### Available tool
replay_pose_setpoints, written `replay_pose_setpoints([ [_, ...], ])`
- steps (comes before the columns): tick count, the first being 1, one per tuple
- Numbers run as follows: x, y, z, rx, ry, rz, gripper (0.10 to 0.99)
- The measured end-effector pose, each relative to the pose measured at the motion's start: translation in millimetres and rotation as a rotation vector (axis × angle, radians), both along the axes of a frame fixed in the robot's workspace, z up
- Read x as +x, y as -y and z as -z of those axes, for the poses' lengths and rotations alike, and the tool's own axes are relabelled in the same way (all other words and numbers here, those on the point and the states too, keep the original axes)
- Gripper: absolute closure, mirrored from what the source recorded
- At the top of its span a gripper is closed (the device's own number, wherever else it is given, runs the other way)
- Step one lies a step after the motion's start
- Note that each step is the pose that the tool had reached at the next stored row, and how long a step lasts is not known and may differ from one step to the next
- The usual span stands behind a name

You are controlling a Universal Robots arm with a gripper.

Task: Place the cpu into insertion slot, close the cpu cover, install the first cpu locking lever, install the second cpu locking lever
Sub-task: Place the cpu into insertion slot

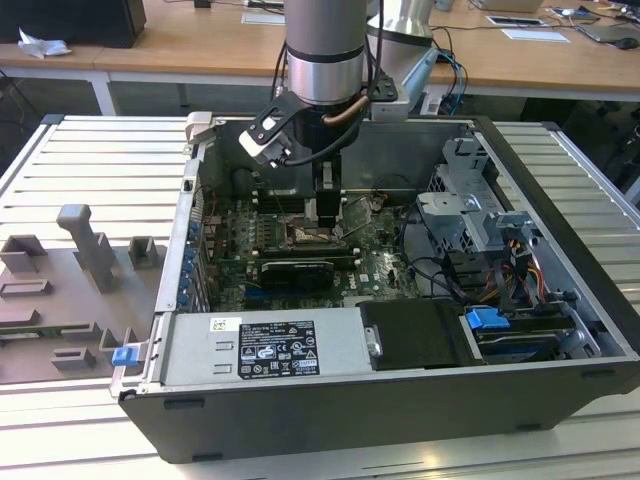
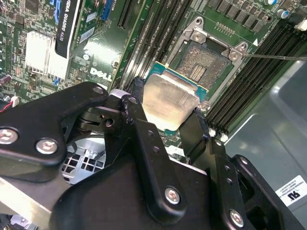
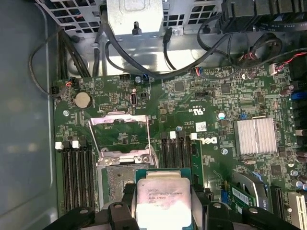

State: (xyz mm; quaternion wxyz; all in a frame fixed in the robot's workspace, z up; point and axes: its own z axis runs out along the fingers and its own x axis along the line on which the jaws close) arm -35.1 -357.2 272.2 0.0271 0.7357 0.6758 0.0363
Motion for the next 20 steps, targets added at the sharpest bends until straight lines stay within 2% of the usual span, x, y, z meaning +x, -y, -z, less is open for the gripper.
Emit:
replay_pose_setpoints([
  [20, -1.2, 0.0, 19.3, 0.000, -0.0005, -0.004, 0.545],
])
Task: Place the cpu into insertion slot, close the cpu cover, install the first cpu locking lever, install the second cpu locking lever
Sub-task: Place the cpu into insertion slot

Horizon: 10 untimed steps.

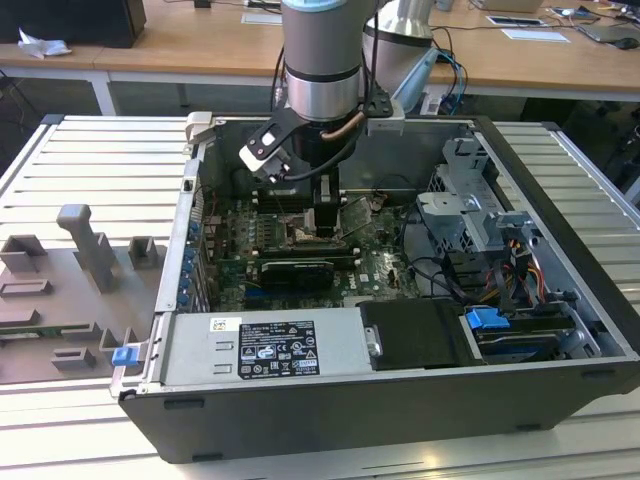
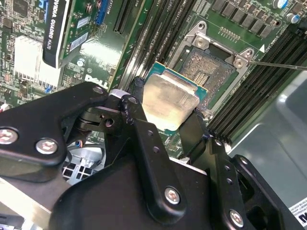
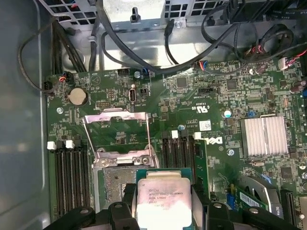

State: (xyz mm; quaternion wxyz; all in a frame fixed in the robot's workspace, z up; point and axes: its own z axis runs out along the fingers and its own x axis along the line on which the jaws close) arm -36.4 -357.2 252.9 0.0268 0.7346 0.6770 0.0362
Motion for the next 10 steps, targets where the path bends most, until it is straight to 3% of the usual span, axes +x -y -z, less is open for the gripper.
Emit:
replay_pose_setpoints([
  [5, -0.4, 0.0, 6.6, 0.001, 0.0001, -0.001, 0.545],
  [10, 1.1, -2.7, 7.0, 0.001, 0.0000, -0.001, 0.545],
])
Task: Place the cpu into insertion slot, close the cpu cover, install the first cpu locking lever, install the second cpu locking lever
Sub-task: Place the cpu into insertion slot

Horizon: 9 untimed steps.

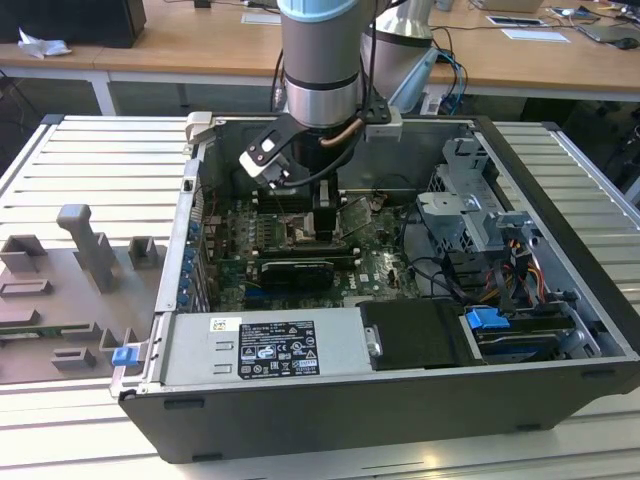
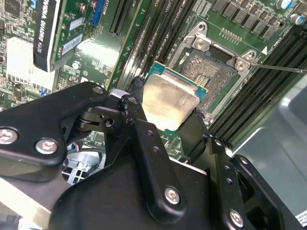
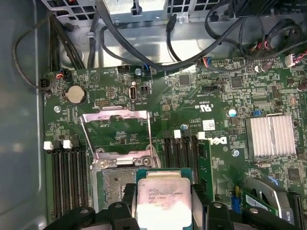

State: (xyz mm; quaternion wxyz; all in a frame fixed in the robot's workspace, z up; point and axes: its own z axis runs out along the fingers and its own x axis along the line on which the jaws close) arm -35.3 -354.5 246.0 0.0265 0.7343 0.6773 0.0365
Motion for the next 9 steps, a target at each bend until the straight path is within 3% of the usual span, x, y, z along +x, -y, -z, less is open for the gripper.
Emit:
replay_pose_setpoints([
  [8, 2.3, -8.2, 0.1, 0.000, 0.0001, 0.000, 0.545],
  [9, 2.3, -12.0, 0.3, 0.000, 0.0001, -0.001, 0.545],
])
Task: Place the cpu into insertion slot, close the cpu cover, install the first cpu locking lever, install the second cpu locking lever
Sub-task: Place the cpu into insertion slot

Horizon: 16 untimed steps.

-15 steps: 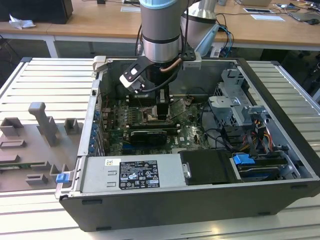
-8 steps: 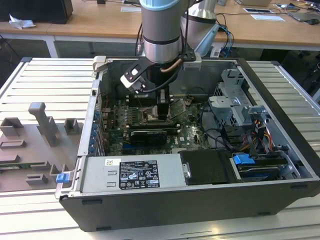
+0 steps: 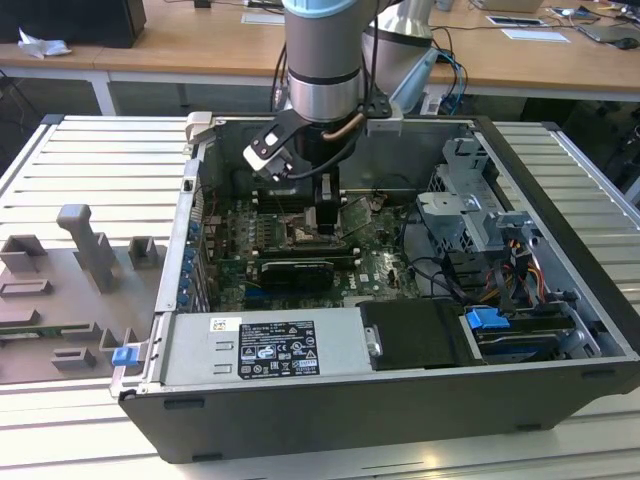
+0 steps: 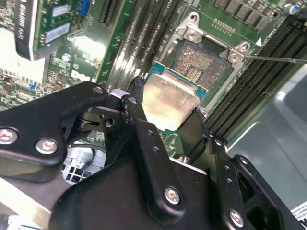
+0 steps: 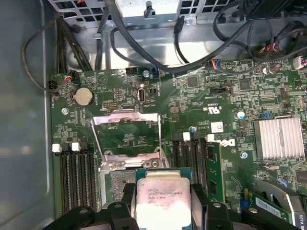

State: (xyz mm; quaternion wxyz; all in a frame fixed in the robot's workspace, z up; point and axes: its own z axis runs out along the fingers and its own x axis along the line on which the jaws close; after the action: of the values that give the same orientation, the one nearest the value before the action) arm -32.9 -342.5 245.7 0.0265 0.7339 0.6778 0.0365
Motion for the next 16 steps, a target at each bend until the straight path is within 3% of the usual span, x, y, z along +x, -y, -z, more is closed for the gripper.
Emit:
replay_pose_setpoints([
  [4, 0.0, -7.2, 2.1, 0.000, 0.0000, -0.019, 0.545],
  [7, -1.0, -8.2, 6.3, 0.000, 0.0000, -0.048, 0.545],
  [16, -8.6, -12.4, 17.2, 0.000, 0.0000, -0.059, 0.545],
])
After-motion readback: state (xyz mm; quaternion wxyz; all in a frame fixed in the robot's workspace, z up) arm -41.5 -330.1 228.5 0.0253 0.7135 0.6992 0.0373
